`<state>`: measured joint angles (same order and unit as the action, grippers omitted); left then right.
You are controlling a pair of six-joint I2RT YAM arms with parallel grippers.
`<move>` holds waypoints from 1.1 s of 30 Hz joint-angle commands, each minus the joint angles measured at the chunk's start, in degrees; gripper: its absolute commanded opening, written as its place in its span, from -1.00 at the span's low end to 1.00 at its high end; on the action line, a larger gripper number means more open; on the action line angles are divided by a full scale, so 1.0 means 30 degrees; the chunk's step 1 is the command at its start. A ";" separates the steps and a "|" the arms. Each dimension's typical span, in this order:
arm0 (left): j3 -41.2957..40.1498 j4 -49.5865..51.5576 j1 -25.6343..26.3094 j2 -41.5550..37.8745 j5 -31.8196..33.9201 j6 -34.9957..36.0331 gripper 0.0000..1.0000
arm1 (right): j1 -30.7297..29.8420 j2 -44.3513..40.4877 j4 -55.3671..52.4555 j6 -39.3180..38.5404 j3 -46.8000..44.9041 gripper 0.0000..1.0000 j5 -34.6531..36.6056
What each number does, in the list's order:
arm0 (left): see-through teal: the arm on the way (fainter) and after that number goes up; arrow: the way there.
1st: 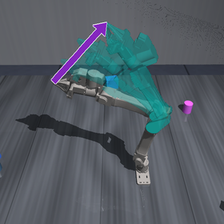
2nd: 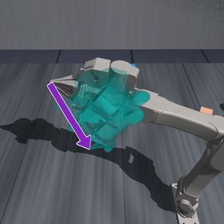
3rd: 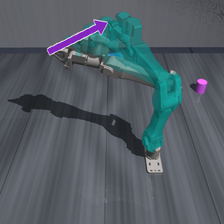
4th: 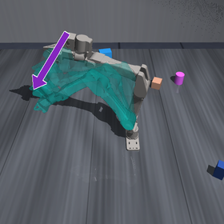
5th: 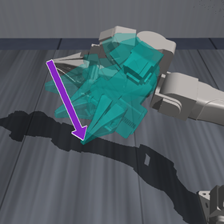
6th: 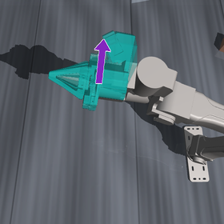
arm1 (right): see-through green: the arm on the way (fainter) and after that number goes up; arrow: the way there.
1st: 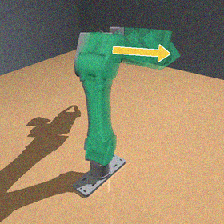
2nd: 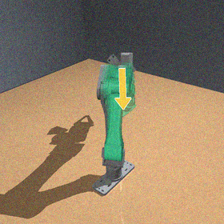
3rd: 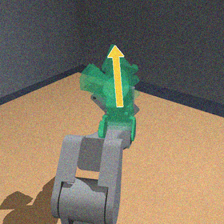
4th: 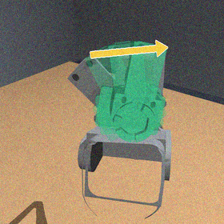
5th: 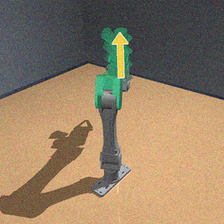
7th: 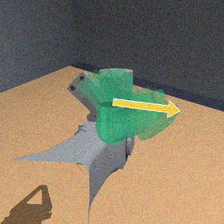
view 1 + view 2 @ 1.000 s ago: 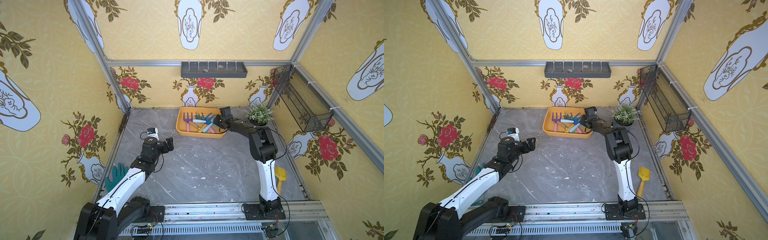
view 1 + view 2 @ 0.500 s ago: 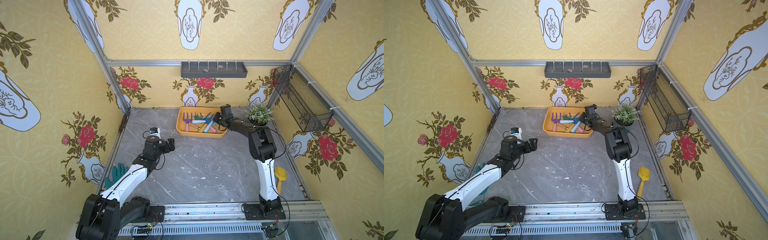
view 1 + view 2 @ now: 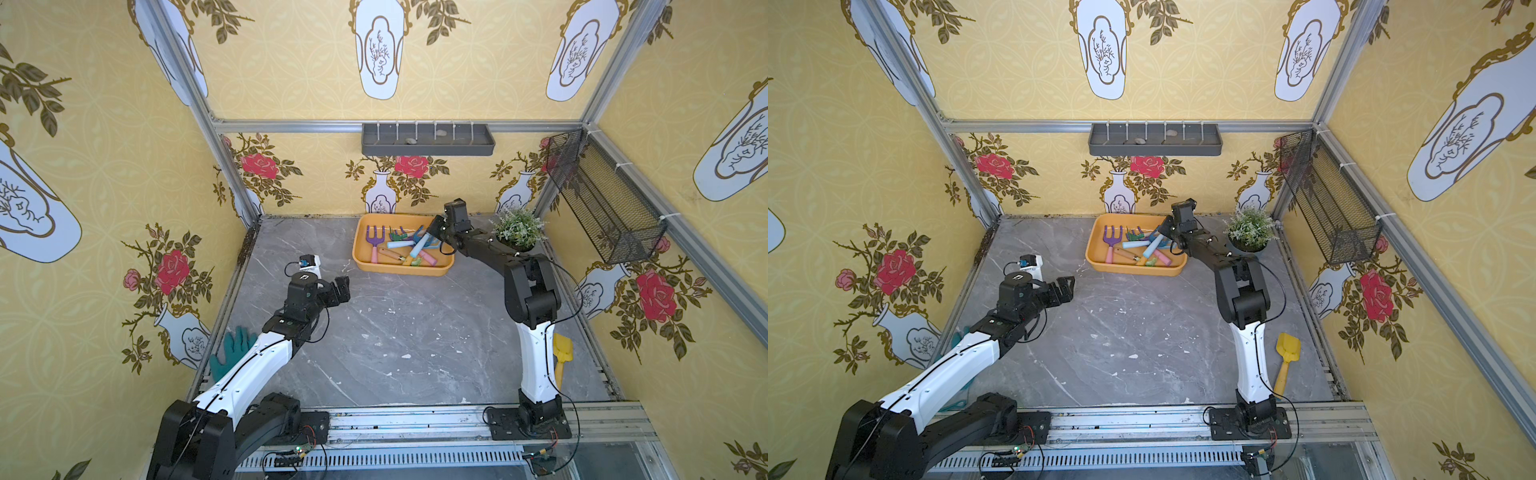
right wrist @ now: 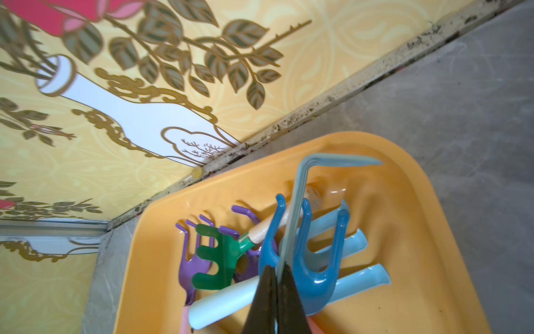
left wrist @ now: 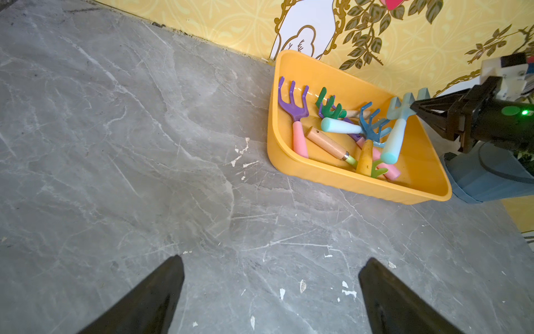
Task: Take the hand rake out of the storage box
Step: Pick up the rake from the storage box.
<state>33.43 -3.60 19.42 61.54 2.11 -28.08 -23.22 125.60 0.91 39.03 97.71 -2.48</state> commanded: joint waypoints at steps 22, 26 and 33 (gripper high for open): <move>0.4566 -0.0550 0.9039 0.6184 0.5597 0.7481 0.91 | -0.5482 -0.7869 -0.2927 -0.0531 -0.6869 -1.00 0.1469; 0.5086 -0.0822 0.9185 0.7114 0.5431 0.7513 0.90 | -0.5672 -0.8703 -0.2968 -0.0457 -0.7485 -1.00 0.1429; 0.6293 -0.0835 0.9406 0.8709 0.4706 0.7286 0.93 | -0.5783 -0.9295 -0.2772 -0.0456 -0.8107 -1.00 0.1385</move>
<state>51.64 -4.73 47.53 86.35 17.39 -6.20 -40.49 98.32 -8.95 37.45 73.60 1.76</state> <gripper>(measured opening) 0.964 0.066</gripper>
